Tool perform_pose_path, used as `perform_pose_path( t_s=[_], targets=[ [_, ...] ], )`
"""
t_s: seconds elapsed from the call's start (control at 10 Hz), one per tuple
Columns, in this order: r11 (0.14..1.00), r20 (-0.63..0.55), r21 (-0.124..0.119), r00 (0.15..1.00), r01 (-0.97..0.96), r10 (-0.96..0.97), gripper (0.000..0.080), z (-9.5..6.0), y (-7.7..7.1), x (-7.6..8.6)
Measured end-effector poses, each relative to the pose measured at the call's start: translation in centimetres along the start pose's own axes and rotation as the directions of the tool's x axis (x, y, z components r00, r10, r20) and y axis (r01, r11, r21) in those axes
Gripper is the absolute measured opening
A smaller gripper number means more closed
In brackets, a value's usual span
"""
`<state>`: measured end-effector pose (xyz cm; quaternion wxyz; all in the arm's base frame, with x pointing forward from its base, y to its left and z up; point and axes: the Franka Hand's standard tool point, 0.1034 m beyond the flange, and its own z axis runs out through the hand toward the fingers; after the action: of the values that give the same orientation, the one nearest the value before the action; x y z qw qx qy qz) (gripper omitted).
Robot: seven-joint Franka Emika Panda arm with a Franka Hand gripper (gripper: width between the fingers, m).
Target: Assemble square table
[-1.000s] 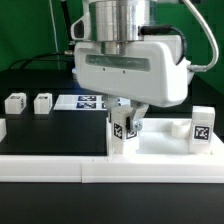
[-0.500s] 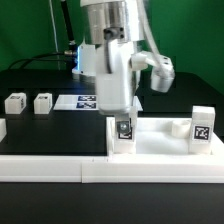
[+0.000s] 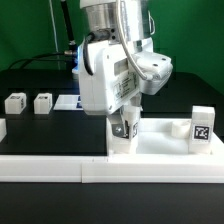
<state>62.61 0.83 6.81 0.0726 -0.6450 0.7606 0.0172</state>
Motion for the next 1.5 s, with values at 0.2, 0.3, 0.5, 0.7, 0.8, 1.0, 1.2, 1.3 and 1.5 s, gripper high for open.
perform_pose_path(
  t_s=[0.2,0.3,0.5,0.7,0.8,1.0,1.2,1.3,1.5],
  targets=[
    [0.951,0.003,0.002,0.951,0.311,-0.311,0.0639,0.1,0.2,-0.2],
    [0.922,0.004,0.001,0.922,0.388,-0.388,0.0648,0.3,0.4,-0.5],
    [0.874,0.001,-0.001,0.874,0.486,-0.486,0.0649,0.2,0.3,-0.2],
    [0.761,-0.002,-0.010,0.761,0.649,-0.649,0.0649,0.2,0.4,0.1],
    [0.663,-0.003,-0.009,0.663,0.749,-0.749,0.0649,0.1,0.2,0.6],
    [0.406,0.000,-0.034,0.406,0.913,-0.914,0.0649,-0.2,-0.1,1.3],
    [0.421,-0.003,-0.038,0.421,0.906,-0.907,0.0626,-0.1,0.0,1.2],
    [0.425,-0.004,-0.039,0.425,0.904,-0.905,0.0626,-0.1,0.0,1.3],
    [0.532,-0.008,-0.037,0.533,0.846,-0.846,0.0446,-0.1,0.0,1.2]
  ],
)
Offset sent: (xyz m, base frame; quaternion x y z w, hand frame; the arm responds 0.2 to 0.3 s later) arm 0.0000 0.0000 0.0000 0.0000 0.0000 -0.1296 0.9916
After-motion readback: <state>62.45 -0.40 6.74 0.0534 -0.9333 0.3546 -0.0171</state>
